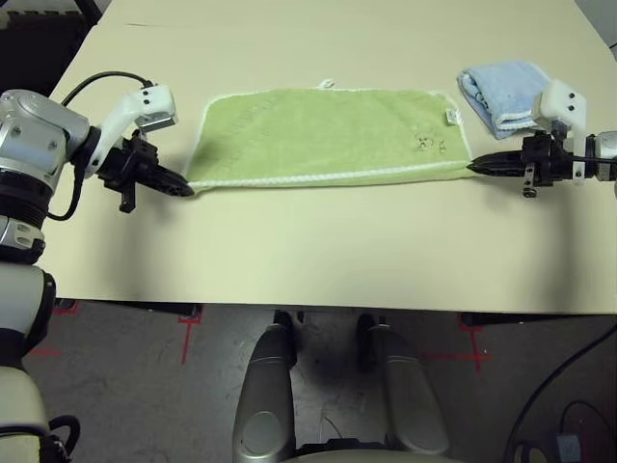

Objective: Fold the towel and set it aside.

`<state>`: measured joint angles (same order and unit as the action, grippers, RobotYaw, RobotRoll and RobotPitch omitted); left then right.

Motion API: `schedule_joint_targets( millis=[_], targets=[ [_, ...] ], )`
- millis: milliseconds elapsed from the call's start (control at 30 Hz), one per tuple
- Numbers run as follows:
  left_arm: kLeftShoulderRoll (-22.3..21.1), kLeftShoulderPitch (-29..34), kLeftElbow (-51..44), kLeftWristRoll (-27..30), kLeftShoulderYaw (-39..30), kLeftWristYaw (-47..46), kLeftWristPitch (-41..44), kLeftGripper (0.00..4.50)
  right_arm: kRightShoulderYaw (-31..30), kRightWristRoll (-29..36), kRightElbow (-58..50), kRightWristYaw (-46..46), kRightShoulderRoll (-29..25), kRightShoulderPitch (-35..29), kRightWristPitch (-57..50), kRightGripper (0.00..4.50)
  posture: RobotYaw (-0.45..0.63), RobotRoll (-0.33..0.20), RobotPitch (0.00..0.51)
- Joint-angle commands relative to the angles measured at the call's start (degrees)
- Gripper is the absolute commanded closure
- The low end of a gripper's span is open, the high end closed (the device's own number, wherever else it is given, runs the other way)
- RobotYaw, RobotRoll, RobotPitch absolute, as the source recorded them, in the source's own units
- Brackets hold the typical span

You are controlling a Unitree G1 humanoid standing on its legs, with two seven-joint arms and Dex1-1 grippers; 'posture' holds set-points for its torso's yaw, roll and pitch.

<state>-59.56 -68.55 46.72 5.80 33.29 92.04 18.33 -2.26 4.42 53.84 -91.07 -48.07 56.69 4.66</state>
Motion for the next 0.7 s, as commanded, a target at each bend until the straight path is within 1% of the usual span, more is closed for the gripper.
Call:
schedule_joint_targets(
  millis=[33,200,367,500,567,700],
  targets=[
    [-0.80,-1.07,3.22,-0.17,1.43,0.46,-1.12,4.48,-1.73,2.43,-5.09,-1.43,-3.56,-3.66,-1.13,4.50,0.03,0.000,0.304],
    [0.01,-3.35,5.62,-0.39,2.53,0.46,-2.03,4.48,-7.13,8.33,-13.02,-1.43,-8.18,-8.74,-1.94,4.50,0.02,0.000,0.306],
    [0.47,-4.57,5.79,0.68,3.99,0.46,-1.84,4.48,-12.30,9.71,-15.04,-1.43,-11.77,-11.10,1.33,4.50,0.02,0.000,0.305],
    [0.76,-5.70,4.74,2.95,5.44,0.46,-0.08,4.48,-15.60,9.63,-13.65,-1.43,-13.22,-10.72,5.88,4.50,0.02,0.000,0.306],
    [0.66,-6.34,3.69,4.51,6.29,0.46,1.54,4.48,-16.53,8.34,-11.77,-1.43,-13.26,-9.78,8.57,4.50,0.02,0.000,0.305],
    [-0.23,-6.82,1.32,7.14,7.98,0.46,4.28,4.48,-17.41,7.68,-9.56,-1.43,-12.80,-8.32,10.60,4.50,0.03,0.000,0.304]
  ],
)
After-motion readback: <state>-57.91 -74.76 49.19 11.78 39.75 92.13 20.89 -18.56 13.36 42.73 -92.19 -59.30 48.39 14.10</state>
